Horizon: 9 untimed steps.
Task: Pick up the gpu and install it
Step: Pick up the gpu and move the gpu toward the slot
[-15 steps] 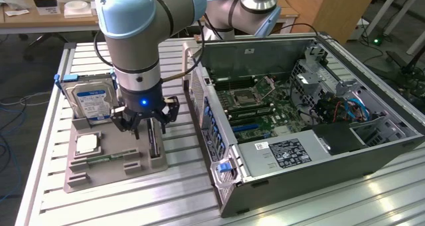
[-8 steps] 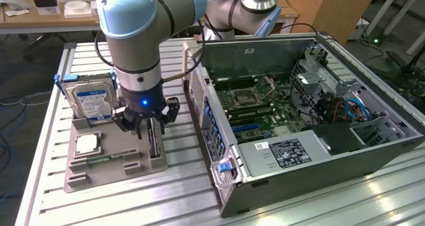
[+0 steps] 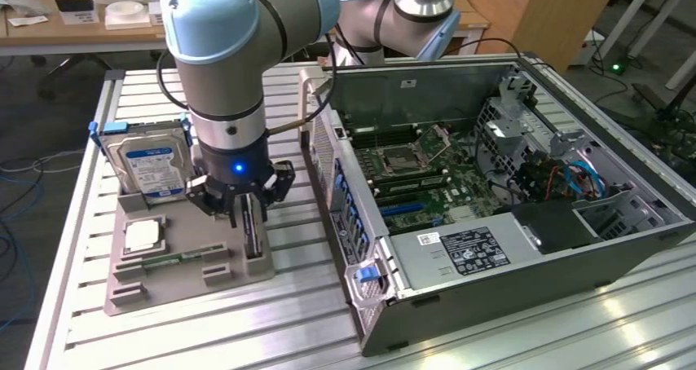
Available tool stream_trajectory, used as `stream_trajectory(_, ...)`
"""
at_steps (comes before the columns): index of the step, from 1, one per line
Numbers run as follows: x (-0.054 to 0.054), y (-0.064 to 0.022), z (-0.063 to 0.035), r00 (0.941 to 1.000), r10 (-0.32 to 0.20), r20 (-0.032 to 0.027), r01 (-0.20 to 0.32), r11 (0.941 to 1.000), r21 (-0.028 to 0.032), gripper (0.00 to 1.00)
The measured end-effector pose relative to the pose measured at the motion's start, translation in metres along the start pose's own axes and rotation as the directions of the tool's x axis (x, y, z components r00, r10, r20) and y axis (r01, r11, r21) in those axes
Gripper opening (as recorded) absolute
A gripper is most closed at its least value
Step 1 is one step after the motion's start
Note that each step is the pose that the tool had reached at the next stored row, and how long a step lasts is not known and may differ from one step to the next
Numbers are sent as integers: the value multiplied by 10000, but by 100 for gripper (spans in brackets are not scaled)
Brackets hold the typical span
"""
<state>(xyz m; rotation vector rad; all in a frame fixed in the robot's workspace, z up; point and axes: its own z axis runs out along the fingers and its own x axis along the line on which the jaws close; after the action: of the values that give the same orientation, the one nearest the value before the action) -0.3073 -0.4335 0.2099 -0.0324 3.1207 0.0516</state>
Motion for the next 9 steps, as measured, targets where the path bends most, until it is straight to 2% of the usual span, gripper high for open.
stream_trajectory(3, 1, 0, 2, 10000, 8, -1, -8, 10000, 1, 49)
stream_trajectory(4, 1, 0, 2, 10000, 9, 0, -9, 10000, 1, 42)
stream_trajectory(9, 0, 0, 4, 10000, 10, 1, -10, 10000, -1, 40)
